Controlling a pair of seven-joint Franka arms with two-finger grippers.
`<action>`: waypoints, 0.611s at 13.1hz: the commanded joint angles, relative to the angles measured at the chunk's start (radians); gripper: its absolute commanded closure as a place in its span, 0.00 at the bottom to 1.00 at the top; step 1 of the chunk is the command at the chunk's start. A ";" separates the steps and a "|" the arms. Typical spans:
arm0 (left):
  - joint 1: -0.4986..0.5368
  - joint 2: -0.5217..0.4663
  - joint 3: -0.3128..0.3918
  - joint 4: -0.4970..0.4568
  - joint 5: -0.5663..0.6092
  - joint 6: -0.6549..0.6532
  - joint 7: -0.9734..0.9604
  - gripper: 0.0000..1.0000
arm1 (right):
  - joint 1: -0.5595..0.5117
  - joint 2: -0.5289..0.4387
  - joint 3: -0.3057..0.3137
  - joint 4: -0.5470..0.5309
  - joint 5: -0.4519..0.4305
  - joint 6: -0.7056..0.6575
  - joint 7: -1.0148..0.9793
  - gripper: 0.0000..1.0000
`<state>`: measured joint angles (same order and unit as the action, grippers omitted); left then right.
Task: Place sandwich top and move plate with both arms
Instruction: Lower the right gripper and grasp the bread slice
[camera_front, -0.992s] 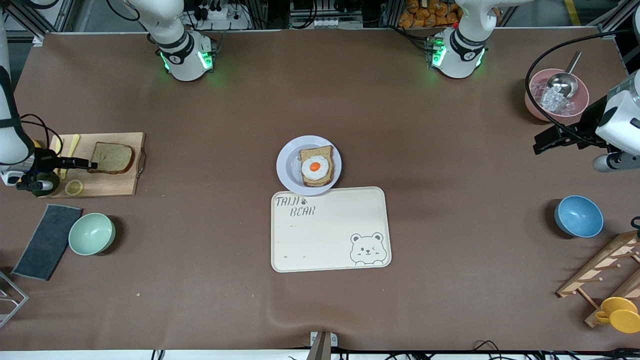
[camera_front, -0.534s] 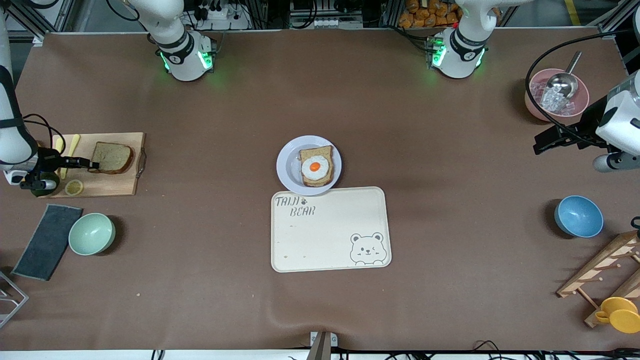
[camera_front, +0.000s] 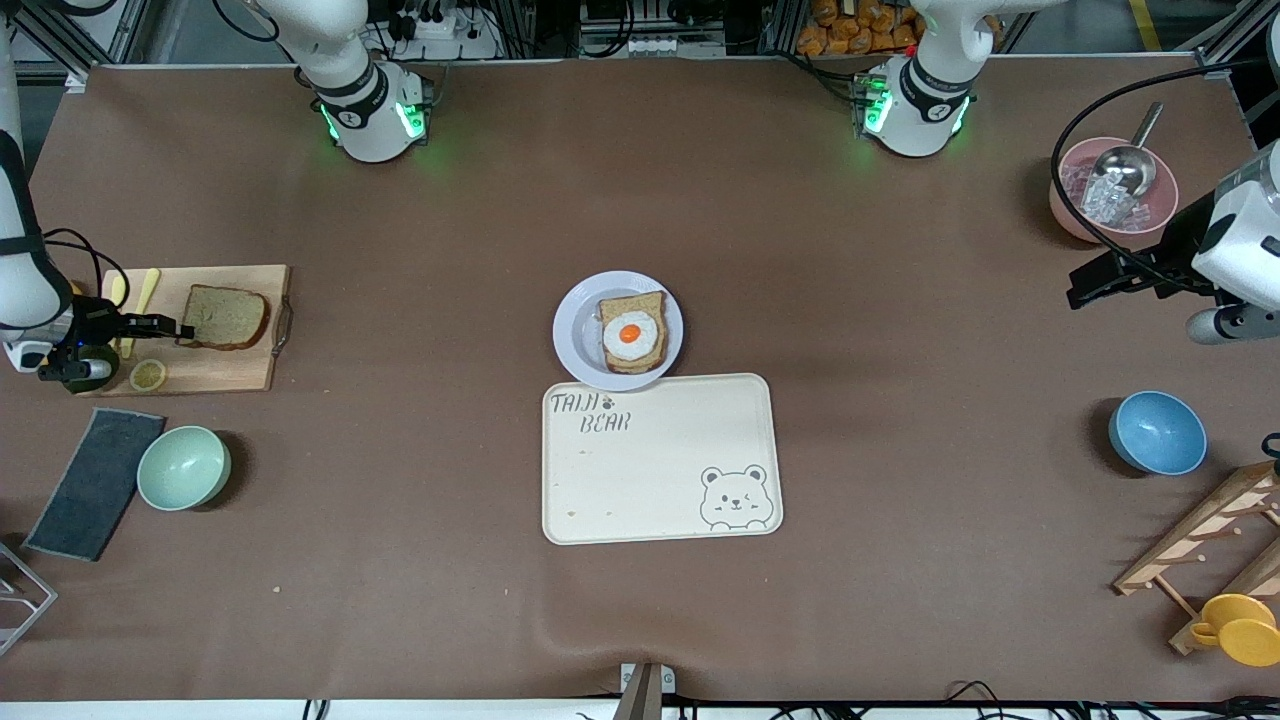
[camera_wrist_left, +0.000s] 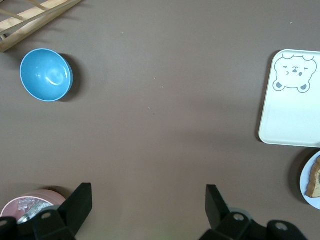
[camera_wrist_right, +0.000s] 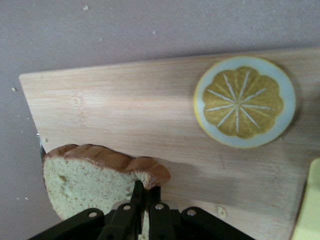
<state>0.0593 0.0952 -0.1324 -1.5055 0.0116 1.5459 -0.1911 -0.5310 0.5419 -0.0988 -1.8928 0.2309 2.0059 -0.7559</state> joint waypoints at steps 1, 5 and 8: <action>0.004 -0.020 -0.001 -0.004 -0.002 -0.001 0.005 0.00 | -0.003 -0.005 0.010 0.021 0.019 -0.030 -0.023 1.00; -0.001 -0.015 -0.001 -0.004 -0.002 0.000 0.005 0.00 | 0.003 -0.002 0.056 0.131 0.091 -0.204 -0.004 1.00; 0.002 -0.012 -0.001 -0.004 -0.002 0.000 0.005 0.00 | 0.042 -0.002 0.057 0.213 0.110 -0.344 0.078 1.00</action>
<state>0.0577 0.0912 -0.1330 -1.5050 0.0116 1.5458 -0.1911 -0.5067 0.5410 -0.0431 -1.7386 0.3164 1.7413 -0.7254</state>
